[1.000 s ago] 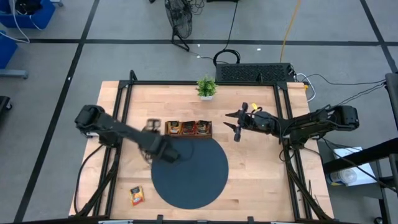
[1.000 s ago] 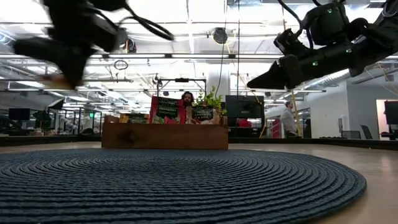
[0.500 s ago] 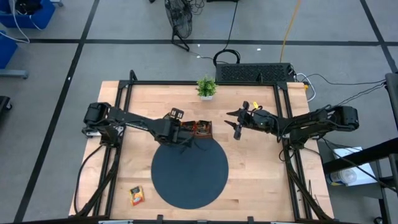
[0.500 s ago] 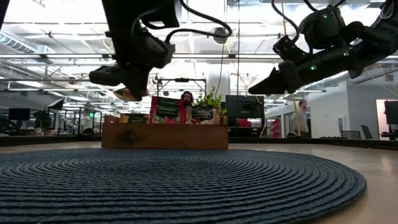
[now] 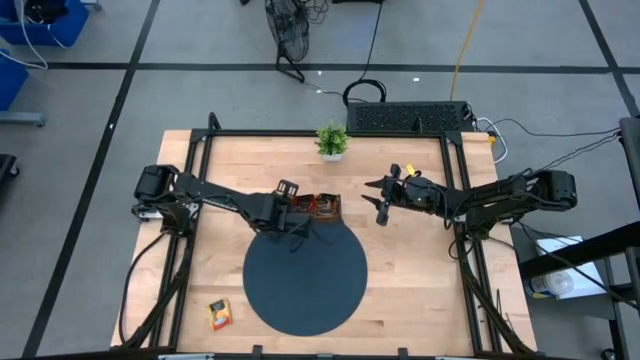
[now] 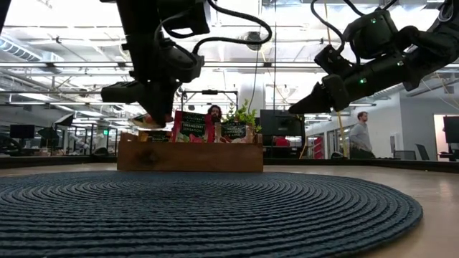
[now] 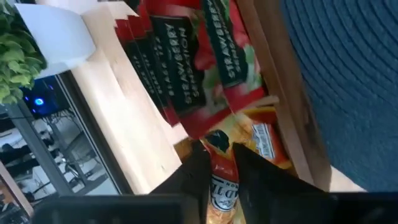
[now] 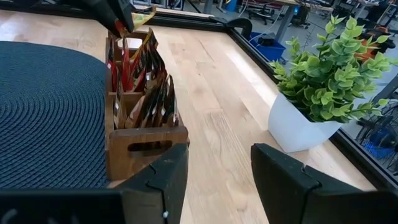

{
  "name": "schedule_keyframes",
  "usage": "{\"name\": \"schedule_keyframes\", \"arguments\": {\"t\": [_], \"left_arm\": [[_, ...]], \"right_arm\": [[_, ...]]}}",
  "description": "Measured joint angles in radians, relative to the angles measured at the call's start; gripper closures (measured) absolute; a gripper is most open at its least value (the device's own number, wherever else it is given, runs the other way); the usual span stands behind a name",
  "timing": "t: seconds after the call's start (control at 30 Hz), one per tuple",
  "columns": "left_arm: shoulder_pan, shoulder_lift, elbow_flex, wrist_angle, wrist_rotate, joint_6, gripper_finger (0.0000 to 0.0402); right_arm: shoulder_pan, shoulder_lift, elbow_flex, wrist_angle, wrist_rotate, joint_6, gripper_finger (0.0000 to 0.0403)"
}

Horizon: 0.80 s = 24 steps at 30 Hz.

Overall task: Pick & Place Tea
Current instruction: Put the top yellow tea bag into the left slot of the wooden organizer

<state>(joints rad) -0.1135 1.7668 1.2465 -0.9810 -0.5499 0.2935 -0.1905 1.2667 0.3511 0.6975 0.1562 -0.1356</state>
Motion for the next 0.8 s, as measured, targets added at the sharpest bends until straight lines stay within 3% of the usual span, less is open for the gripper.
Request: {"name": "schedule_keyframes", "arguments": {"t": [0.33,0.57,0.7,0.8], "left_arm": [[-0.004,0.000,0.000,-0.018,-0.018,-0.092,0.0226],[-0.008,-0.001,0.003,-0.032,-0.096,-0.147,0.0194],[-0.015,-0.002,0.042,-0.136,-0.170,-0.396,0.0193],[0.003,-0.004,0.074,-0.236,-0.101,-0.701,0.0193]], "right_arm": [[0.000,0.000,0.000,0.000,0.000,0.000,0.0243],[0.000,0.000,0.000,0.000,0.000,0.001,0.0243],[0.000,0.000,0.000,0.000,0.000,0.001,0.0243],[0.000,0.000,0.000,-0.001,0.000,0.011,0.0243]]}}
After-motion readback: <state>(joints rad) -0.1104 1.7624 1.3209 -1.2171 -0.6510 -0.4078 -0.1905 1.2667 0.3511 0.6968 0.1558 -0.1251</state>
